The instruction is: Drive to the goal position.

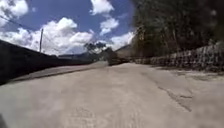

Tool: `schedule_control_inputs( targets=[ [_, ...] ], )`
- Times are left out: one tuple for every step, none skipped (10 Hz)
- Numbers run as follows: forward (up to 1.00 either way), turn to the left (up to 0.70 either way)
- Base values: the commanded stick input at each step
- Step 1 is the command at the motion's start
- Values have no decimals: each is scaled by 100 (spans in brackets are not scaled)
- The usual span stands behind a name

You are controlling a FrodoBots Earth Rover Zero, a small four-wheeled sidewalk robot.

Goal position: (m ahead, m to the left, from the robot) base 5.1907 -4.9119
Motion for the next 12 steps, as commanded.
schedule_control_inputs(
  targets=[
    [100, -1],
    [100, -1],
    [100, -1],
    [100, -1],
    [100, -1],
    [100, -1],
    [100, -1],
    [100, -1],
    [100, -1],
    [100, -1],
    [100, -1],
    [100, -1]
  ],
)
